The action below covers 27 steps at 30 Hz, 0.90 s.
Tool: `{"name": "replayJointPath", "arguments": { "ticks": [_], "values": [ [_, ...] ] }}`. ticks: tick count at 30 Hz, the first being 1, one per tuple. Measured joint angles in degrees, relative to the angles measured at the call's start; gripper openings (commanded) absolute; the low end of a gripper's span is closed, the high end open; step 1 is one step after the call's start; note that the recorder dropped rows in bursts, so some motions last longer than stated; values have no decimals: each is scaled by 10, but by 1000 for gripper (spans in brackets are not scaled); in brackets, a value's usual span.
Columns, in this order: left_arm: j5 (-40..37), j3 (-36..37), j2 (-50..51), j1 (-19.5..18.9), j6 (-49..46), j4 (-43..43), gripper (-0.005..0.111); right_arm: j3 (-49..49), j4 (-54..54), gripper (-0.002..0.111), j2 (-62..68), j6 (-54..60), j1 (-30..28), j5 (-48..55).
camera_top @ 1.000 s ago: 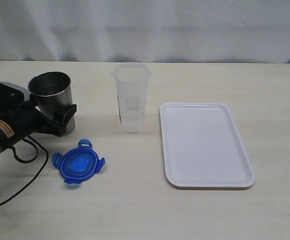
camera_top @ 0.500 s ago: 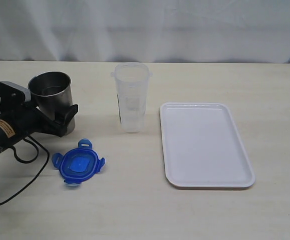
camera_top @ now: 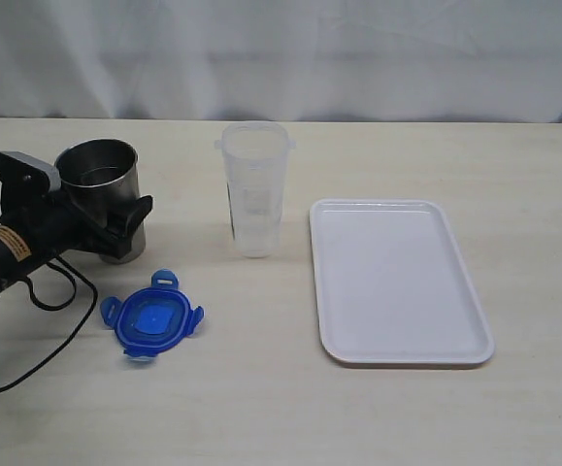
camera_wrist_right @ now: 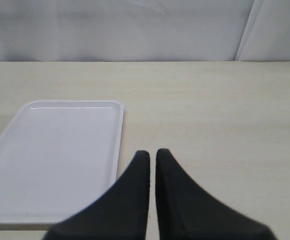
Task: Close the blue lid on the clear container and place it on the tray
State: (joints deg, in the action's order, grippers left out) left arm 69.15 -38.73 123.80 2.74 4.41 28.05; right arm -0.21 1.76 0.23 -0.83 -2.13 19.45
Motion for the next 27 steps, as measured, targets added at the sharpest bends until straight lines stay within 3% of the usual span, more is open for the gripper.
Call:
{"name": "replayJointPath", "arguments": {
  "ticks": [27],
  "values": [
    [3,-3,-6,0,0,0,86,0,0,4,0,0,0,0]
  ]
}}
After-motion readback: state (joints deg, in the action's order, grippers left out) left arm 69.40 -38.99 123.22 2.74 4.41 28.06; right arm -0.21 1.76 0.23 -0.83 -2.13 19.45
